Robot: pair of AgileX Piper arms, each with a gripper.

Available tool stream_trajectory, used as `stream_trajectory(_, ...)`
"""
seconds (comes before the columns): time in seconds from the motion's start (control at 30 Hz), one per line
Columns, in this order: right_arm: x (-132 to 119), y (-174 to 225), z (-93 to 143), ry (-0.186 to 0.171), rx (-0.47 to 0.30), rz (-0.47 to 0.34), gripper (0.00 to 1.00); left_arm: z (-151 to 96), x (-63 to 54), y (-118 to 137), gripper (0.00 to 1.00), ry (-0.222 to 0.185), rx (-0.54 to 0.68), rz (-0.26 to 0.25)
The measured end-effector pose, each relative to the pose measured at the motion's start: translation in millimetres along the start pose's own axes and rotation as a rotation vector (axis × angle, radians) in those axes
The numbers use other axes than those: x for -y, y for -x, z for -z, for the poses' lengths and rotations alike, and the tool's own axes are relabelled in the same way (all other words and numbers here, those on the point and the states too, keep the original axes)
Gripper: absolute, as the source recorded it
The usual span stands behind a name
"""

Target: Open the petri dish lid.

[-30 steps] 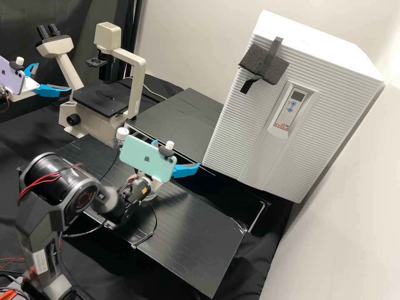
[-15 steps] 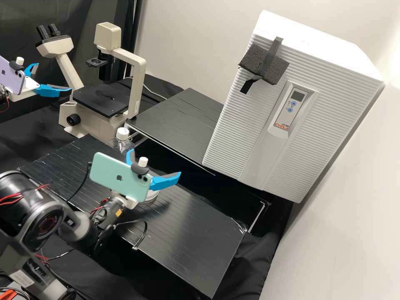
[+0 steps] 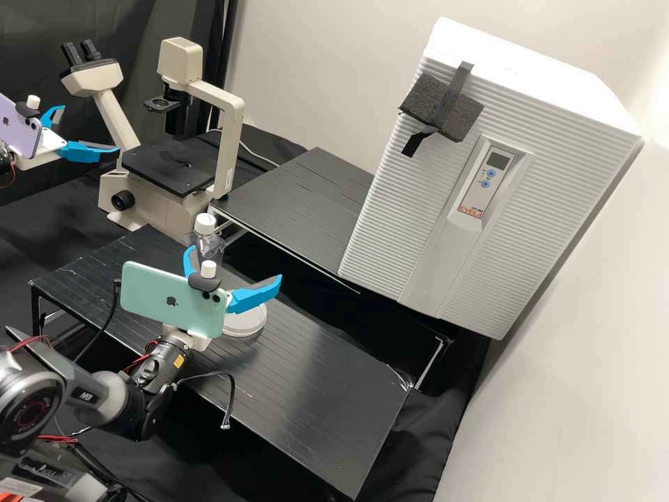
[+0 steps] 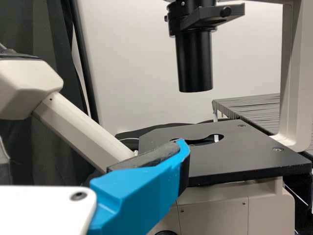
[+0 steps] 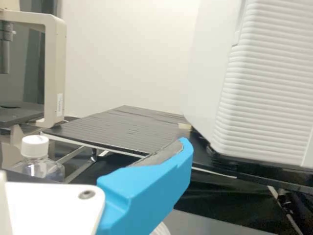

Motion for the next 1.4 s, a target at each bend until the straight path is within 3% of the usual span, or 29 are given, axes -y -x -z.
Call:
stream_trajectory(0.23, 0, -2, -13, -0.003, 0.071, -0.003, 1.0, 0, 0.0, 0, 1.0, 0.0, 0.0, 0.0)
stream_trajectory(0.43, -9, 3, -24, 0.017, 0.122, -0.032, 1.0, 0, 0.0, 0, 1.0, 0.0, 0.0, 0.0)
stream_trajectory(0.9, -14, 13, -15, 0.028, 0.053, 0.033, 1.0, 0, 0.0, 0, 1.0, 0.0, 0.0, 0.0)
stream_trajectory(1.27, -6, 10, -27, -0.014, 0.109, 0.093, 1.0, 0, 0.0, 0, 1.0, 0.0, 0.0, 0.0)
stream_trajectory(1.4, -6, 12, -30, 0.001, 0.121, 0.103, 1.0, 0, 0.0, 0, 1.0, 0.0, 0.0, 0.0)
